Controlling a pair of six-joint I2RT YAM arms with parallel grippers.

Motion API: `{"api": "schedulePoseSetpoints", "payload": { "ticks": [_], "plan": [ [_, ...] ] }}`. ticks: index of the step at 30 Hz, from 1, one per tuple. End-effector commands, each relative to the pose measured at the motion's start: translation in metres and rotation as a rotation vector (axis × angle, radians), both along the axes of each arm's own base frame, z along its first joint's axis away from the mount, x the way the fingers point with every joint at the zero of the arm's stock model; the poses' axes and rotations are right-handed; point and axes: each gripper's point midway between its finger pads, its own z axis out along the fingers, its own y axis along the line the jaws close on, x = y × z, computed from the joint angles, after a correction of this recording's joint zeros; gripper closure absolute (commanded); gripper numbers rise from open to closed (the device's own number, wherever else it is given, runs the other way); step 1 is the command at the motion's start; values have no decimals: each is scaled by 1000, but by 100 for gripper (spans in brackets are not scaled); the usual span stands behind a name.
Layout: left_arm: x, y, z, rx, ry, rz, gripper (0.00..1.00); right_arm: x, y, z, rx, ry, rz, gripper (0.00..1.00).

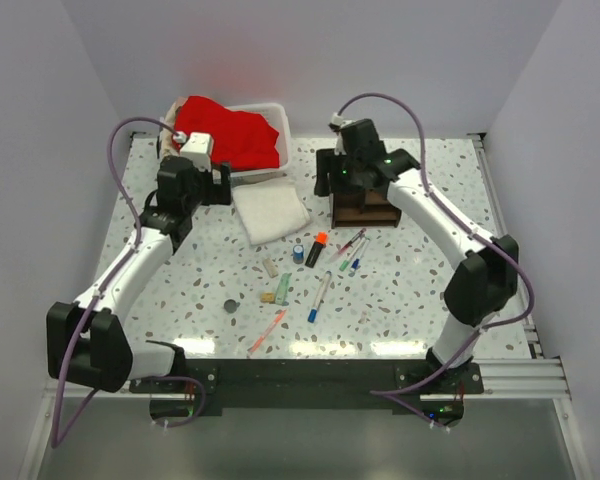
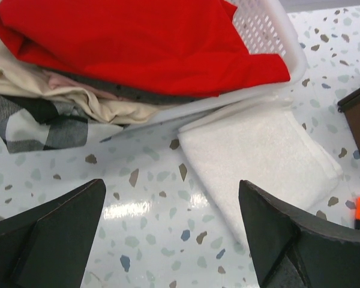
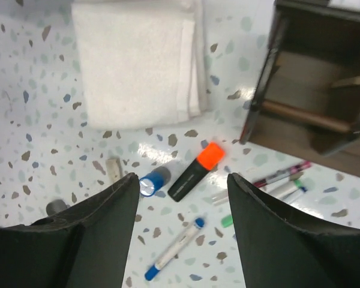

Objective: Sort the stationery into containers
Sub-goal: Move the storage box to the center of the board, then pick up the stationery from the center of the board.

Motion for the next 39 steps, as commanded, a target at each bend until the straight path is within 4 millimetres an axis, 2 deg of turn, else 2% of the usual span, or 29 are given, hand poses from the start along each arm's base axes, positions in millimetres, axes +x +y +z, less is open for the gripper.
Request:
{"api": "schedulePoseSetpoints", "payload": {
  "ticks": [1,6,8,10,12,14,15,18,22,29,36,39],
  "plan": [
    [-30,11,-14,15,77,33,3,3,0,-22,-53,94,-222,36],
    [-46,28,-4,70,28,77,2,11,5,-32,-79,119,-331,37],
    [-53,33,-5,75,32,88,2,7,10,-44,-96,156,-369,37],
    [-57,39,-5,63,49,98,2,5,16,-44,-87,163,-404,39],
    [-59,39,-8,77,51,84,2,-3,23,-64,-102,215,-407,40],
    [-61,41,-9,89,45,83,2,-8,23,-79,-118,252,-450,41],
    [-61,42,-8,95,37,86,1,-13,23,-93,-140,279,-458,42],
    [-65,44,-5,100,23,91,1,-26,27,-107,-173,304,-475,44],
    [-70,44,-6,88,7,89,1,-34,23,-125,-244,306,-526,48],
    [-72,40,-13,69,10,77,1,-24,19,-142,-333,249,-558,50],
    [-71,40,-21,68,19,78,0,-31,21,-159,-379,245,-568,50],
    [-71,40,-23,68,21,78,0,-27,25,-167,-375,247,-575,52]
  ]
}}
